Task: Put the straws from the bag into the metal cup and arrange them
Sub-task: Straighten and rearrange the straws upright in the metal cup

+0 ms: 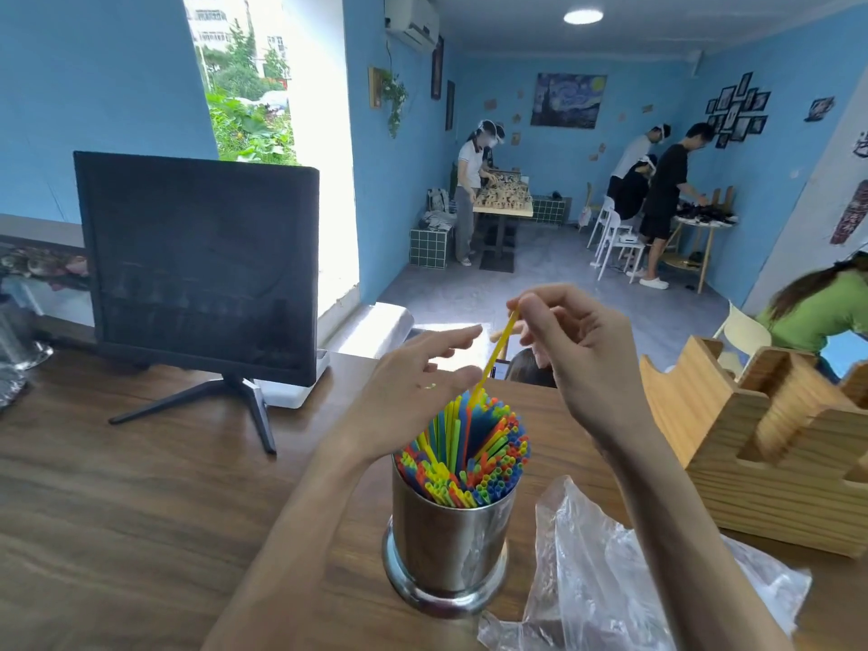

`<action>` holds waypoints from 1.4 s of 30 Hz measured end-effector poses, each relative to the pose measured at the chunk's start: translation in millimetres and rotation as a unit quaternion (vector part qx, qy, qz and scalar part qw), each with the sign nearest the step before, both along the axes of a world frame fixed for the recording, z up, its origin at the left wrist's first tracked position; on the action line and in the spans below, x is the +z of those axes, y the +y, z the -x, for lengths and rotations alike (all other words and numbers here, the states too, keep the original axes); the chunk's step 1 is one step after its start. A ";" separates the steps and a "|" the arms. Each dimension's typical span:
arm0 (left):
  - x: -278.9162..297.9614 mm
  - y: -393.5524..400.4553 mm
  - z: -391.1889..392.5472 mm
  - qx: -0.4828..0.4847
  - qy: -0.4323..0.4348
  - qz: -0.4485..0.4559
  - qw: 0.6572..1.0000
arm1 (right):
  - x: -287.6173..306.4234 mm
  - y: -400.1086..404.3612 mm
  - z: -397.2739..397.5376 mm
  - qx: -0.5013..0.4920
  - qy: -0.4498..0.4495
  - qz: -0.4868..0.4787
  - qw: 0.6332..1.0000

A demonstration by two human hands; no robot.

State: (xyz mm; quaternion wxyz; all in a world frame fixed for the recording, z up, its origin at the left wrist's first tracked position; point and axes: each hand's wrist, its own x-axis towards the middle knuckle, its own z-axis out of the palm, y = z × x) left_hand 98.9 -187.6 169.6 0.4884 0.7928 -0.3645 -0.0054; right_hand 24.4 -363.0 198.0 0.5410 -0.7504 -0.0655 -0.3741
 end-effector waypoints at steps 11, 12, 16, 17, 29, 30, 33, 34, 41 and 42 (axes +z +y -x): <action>18.3 27.3 -15.1 0.038 0.147 0.271 0.951 | -9.0 -6.9 13.7 0.043 -0.061 -0.137 0.988; 19.5 31.1 -18.1 0.049 0.168 0.320 0.931 | -17.3 -6.3 13.6 0.044 -0.043 -0.128 0.990; 23.8 37.0 -23.0 0.060 0.202 0.459 0.863 | -51.1 7.4 13.5 0.032 0.057 0.049 0.997; 24.6 36.6 -21.1 0.063 0.192 0.469 0.860 | -57.1 9.9 12.6 0.025 0.075 0.105 0.991; 10.7 23.4 -6.0 0.050 0.008 0.273 0.961 | -63.1 8.8 -9.6 -0.066 0.174 0.209 0.960; 7.2 22.1 -5.6 0.044 0.005 0.254 0.966 | -61.1 8.5 -10.0 -0.074 0.176 0.215 0.958; -3.6 18.3 -6.8 0.031 0.007 0.183 0.983 | -56.3 7.7 -10.5 -0.095 0.173 0.236 0.951; -6.8 17.2 -7.1 0.034 0.008 0.160 0.986 | -56.1 7.5 -10.8 -0.098 0.170 0.243 0.950; -18.2 21.7 -13.1 0.050 -0.069 -0.059 0.995 | -49.9 2.7 -8.0 -0.086 0.140 0.221 0.961; -17.9 21.2 -12.7 0.054 -0.079 -0.074 0.993 | -45.8 1.0 -7.2 -0.086 0.129 0.194 0.969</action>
